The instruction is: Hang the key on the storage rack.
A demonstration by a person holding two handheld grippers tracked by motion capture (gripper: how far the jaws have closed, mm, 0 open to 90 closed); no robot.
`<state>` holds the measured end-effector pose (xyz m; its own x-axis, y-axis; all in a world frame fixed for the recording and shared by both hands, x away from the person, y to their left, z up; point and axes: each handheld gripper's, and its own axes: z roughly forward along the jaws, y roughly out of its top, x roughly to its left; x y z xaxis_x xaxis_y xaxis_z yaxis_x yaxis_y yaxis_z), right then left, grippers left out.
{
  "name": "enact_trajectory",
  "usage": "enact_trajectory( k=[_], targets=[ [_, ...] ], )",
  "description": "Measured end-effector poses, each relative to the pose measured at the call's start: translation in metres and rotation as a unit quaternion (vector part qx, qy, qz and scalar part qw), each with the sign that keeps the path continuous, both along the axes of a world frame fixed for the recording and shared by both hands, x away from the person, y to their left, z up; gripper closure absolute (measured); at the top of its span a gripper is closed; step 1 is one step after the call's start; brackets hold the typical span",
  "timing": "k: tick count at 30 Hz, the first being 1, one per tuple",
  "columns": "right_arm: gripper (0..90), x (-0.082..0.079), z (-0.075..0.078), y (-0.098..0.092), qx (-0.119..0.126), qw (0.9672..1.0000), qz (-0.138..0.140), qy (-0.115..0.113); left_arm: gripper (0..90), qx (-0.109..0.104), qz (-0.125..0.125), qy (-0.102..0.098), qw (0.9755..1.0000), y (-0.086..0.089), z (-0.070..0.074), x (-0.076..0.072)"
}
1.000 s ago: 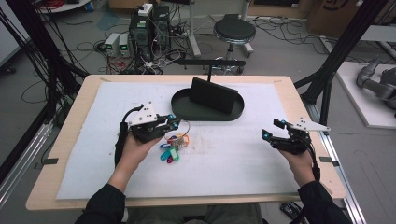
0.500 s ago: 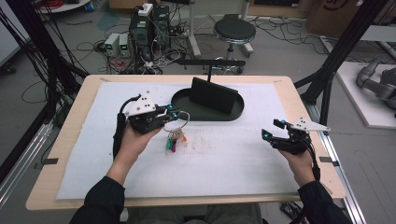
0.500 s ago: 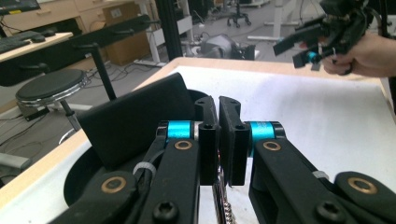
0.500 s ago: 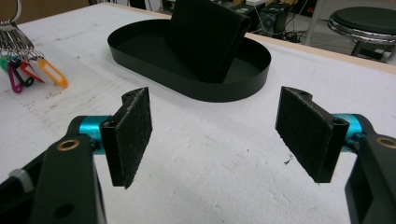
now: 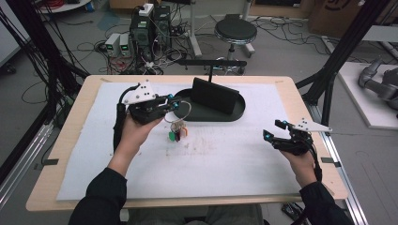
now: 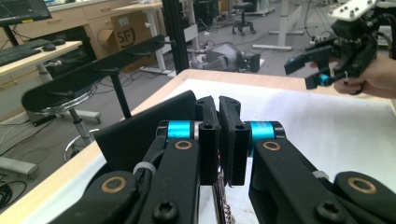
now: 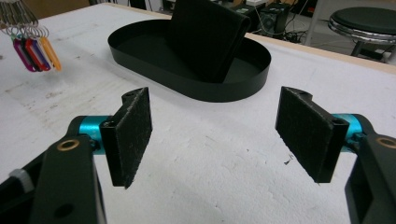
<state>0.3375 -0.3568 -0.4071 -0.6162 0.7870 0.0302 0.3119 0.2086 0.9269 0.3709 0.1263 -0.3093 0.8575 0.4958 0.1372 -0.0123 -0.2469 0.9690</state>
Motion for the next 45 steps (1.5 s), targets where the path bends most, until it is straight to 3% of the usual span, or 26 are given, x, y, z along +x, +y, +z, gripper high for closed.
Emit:
enact_trajectory(
  k=[25,41,45],
  targets=[
    [27.4,0.0,-0.001,0.0,-0.001,1.0,0.004,0.002,86.2,-0.016,0.021,-0.007,0.9996,-0.012,0.035,0.042],
    [27.4,0.0,-0.001,0.0,-0.004,1.0,0.004,0.004,86.3,-0.014,0.048,0.0,0.9987,-0.02,0.032,0.074],
    [27.4,0.001,-0.002,0.0,-0.005,1.0,0.005,0.003,86.3,-0.016,0.058,0.003,0.9982,-0.024,0.03,0.088]
  ],
)
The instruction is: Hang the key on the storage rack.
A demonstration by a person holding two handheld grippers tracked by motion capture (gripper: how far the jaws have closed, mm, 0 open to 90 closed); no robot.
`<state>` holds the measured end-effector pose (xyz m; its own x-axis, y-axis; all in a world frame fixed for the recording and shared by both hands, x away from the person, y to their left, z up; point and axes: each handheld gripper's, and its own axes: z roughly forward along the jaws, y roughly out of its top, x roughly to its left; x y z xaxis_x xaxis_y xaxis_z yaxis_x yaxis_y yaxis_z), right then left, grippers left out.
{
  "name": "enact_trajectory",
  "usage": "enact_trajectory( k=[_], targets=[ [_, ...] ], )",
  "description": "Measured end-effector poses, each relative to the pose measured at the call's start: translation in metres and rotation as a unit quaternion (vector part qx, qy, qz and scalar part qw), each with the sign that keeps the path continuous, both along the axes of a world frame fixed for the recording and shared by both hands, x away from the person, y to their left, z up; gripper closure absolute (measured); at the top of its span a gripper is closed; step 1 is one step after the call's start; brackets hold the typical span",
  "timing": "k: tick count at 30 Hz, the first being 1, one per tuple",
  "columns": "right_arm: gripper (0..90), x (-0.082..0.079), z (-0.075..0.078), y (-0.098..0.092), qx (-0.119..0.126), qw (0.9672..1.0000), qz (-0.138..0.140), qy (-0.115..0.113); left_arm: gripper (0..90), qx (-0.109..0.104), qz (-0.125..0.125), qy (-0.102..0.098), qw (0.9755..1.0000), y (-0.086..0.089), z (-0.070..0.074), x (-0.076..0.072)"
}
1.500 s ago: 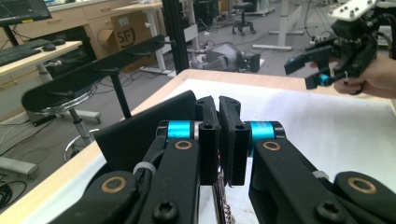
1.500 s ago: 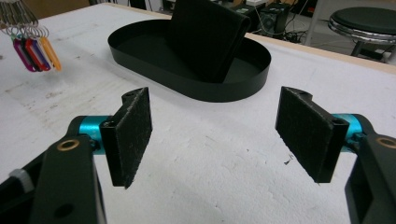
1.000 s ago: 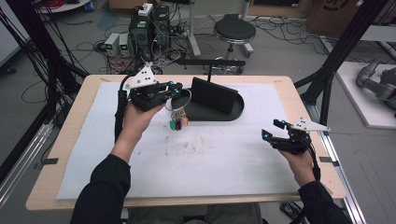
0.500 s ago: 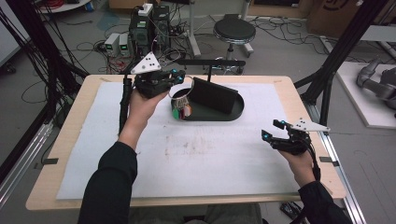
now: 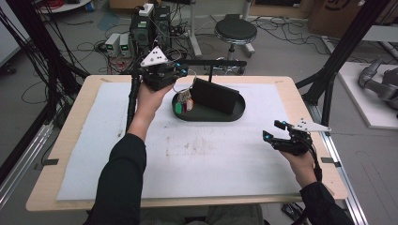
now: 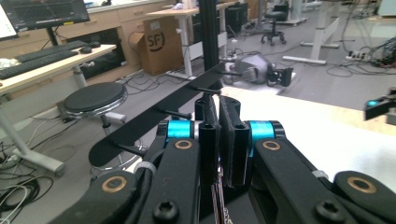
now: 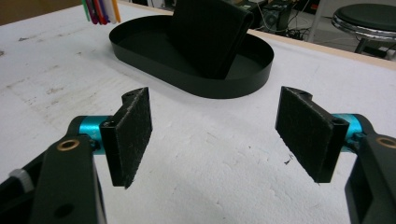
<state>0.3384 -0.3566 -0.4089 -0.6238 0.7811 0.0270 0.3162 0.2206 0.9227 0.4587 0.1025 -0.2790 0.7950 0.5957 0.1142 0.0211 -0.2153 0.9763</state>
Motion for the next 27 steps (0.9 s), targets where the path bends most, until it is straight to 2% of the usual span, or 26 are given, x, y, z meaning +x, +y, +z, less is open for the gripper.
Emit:
enact_trajectory(
  k=[6,13,27],
  targets=[
    [27.4,0.0,0.0,0.001,-0.001,1.0,0.001,0.001,86.3,-0.002,0.019,0.005,0.9998,-0.003,-0.003,0.012],
    [27.5,0.0,0.0,0.0,0.0,1.0,0.001,0.003,86.3,-0.009,0.054,0.019,0.9983,-0.001,-0.012,0.027],
    [27.5,-0.001,-0.001,0.0,0.0,1.0,0.001,0.005,86.3,-0.015,0.088,0.041,0.9951,0.003,-0.024,0.043]
  ],
)
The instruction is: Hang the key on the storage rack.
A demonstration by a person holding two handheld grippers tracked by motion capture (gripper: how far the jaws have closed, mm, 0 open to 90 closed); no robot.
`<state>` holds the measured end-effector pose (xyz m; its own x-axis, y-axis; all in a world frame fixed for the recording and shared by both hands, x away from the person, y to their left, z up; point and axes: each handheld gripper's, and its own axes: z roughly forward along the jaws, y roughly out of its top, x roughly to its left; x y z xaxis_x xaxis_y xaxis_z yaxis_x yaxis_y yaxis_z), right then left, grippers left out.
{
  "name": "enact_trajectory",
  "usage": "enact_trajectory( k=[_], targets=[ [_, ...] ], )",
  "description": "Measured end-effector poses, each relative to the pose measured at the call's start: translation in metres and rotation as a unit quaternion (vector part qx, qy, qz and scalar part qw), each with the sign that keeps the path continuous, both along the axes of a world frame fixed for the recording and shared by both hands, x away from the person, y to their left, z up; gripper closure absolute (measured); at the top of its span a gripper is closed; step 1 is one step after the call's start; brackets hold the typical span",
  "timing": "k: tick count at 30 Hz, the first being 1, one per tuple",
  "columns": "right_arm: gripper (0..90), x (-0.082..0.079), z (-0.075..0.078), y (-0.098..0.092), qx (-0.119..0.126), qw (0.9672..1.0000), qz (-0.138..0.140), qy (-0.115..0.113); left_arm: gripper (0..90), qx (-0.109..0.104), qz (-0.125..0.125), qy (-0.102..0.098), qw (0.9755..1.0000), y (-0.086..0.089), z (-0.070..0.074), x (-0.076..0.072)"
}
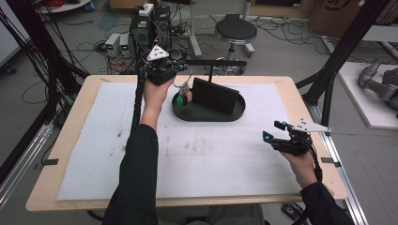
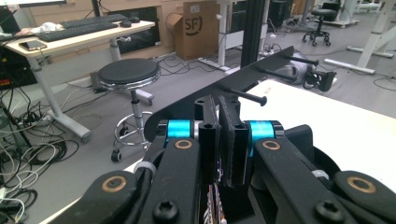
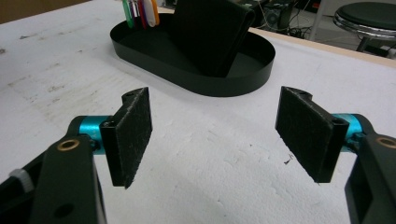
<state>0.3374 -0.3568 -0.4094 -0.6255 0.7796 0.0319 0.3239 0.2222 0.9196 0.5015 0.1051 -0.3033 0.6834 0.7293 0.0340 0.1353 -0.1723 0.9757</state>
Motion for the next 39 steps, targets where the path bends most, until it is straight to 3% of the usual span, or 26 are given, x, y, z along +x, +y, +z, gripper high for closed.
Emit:
enact_trajectory(
  k=[19,26,33,34,36,39],
  targets=[
    [27.5,-0.001,0.0,-0.003,0.002,1.0,-0.003,0.0,86.3,0.004,0.023,0.017,0.9996,0.002,-0.011,0.006],
    [27.5,-0.001,0.0,-0.002,-0.001,1.0,-0.003,0.001,85.4,0.011,0.04,0.011,0.9991,0.001,-0.013,0.003],
    [27.5,-0.001,0.0,-0.001,-0.002,1.0,-0.002,-0.001,62.3,0.011,0.06,0.001,0.9982,0.006,-0.012,-0.007],
    [27.5,-0.001,0.0,-0.001,-0.001,1.0,-0.002,0.001,58.8,0.021,0.062,-0.005,0.9979,0.009,-0.012,-0.013],
    [27.5,0.0,0.0,-0.001,-0.001,1.0,-0.002,0.001,49.6,0.021,0.06,-0.006,0.9979,0.012,-0.011,-0.021],
    [27.4,0.0,-0.001,-0.001,-0.001,1.0,-0.003,0.001,43.1,0.021,0.055,-0.015,0.9981,0.019,-0.011,-0.036]
  ],
)
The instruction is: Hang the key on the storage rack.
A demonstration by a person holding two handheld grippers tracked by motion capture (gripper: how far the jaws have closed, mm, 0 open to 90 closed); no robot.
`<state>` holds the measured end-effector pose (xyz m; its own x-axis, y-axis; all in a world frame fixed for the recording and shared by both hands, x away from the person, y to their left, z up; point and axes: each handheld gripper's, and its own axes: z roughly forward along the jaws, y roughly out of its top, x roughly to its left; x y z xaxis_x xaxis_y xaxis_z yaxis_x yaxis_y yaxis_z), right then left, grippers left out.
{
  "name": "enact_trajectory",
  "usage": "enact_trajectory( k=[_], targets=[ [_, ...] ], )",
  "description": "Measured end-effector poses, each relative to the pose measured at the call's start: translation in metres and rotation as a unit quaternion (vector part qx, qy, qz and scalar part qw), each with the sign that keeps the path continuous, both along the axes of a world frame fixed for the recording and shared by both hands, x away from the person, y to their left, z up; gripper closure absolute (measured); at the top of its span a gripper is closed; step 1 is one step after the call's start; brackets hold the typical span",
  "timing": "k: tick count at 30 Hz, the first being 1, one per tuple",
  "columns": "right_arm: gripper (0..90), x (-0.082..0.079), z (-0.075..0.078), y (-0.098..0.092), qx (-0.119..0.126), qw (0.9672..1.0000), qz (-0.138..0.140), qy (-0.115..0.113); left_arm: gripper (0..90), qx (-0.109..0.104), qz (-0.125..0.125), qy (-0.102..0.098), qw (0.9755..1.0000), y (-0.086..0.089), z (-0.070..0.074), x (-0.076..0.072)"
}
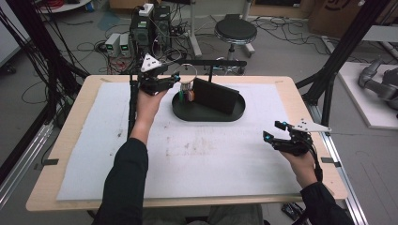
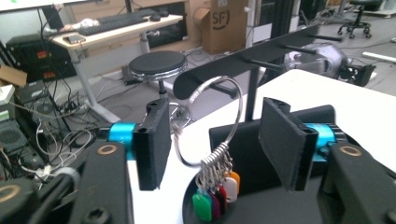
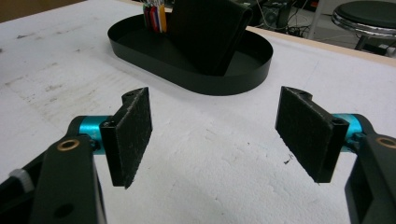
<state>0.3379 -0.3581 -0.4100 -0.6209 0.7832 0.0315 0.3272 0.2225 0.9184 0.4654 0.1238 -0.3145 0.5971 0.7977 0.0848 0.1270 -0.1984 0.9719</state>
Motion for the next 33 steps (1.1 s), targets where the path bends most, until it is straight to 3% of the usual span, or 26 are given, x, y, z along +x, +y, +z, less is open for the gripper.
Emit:
enact_trajectory(
  k=[2,3,4,6,8,9,10,11,12,14,20,26,27,33],
  targets=[
    [27.5,0.001,0.0,0.0,0.0,1.0,0.0,0.0,40.7,0.001,0.0,-0.002,1.0,0.002,0.0,-0.006],
    [27.5,0.002,0.0,0.001,0.0,1.0,0.0,-0.003,39.7,-0.001,-0.008,-0.006,0.9999,0.008,-0.001,-0.018],
    [27.5,0.002,0.0,0.001,0.0,1.0,-0.001,-0.002,38.9,-0.001,-0.008,-0.006,0.9999,0.008,-0.001,-0.018],
    [27.5,0.004,0.0,0.003,0.0,1.0,-0.002,-0.002,36.4,0.004,-0.02,-0.006,0.9998,0.016,-0.004,-0.039],
    [27.5,0.004,0.0,0.004,-0.002,1.0,-0.001,-0.004,34.5,0.003,-0.023,-0.005,0.9997,0.018,-0.005,-0.044],
    [27.5,0.005,0.0,0.004,-0.003,1.0,-0.001,-0.006,33.6,0.002,-0.031,-0.006,0.9995,0.024,-0.008,-0.058],
    [27.5,0.005,0.0,0.005,-0.003,1.0,0.0,-0.006,33.4,0.002,-0.031,-0.006,0.9995,0.024,-0.008,-0.058],
    [27.5,0.005,0.0,0.005,-0.004,1.0,-0.002,-0.006,32.6,0.007,-0.037,-0.01,0.9992,0.029,-0.012,-0.072],
    [27.5,0.005,0.0,0.005,-0.004,1.0,-0.002,-0.006,32.1,0.007,-0.037,-0.01,0.9992,0.029,-0.012,-0.072],
    [27.5,0.005,0.001,0.006,-0.004,1.0,-0.004,-0.007,31.4,0.018,-0.043,-0.008,0.9989,0.037,-0.021,-0.092],
    [27.5,0.005,0.001,0.004,-0.004,0.9999,-0.011,-0.009,29.6,0.02,-0.043,0.004,0.9989,0.052,-0.047,-0.125],
    [27.5,0.003,0.002,0.002,-0.004,0.9998,-0.018,-0.008,28.7,0.021,-0.036,0.016,0.999,0.064,-0.067,-0.143],
    [27.5,0.003,0.002,0.001,-0.007,0.9997,-0.021,-0.011,28.4,0.006,-0.03,0.022,0.9993,0.07,-0.075,-0.15],
    [27.4,0.004,0.001,0.002,-0.017,0.9995,-0.026,-0.011,26.6,-0.002,-0.011,0.025,0.9996,0.087,-0.089,-0.158]
  ],
)
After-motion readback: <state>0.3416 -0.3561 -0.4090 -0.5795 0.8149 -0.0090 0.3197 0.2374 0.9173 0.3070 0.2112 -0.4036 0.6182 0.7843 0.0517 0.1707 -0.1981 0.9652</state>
